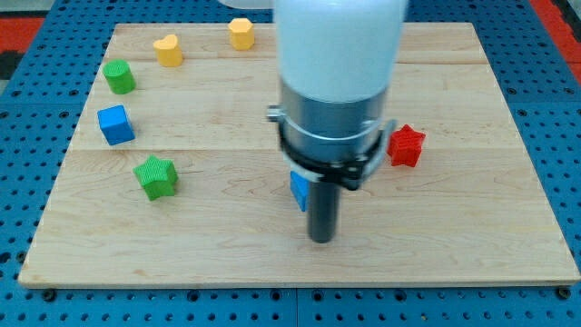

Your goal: Move arm to the bottom right corner of the board

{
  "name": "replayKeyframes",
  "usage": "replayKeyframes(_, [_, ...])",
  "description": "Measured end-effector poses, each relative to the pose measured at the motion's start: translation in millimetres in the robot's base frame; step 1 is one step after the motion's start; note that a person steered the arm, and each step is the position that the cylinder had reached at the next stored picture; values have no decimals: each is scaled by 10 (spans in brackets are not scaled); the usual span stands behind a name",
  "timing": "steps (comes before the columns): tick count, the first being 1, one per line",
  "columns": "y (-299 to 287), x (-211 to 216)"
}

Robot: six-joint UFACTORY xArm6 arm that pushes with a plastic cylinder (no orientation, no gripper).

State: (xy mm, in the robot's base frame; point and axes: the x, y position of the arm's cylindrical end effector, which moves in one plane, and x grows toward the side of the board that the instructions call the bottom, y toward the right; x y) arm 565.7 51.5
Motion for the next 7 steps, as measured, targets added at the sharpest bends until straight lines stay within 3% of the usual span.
replayKeyframes(3, [1762, 355])
replayKeyframes(7, [2298, 353])
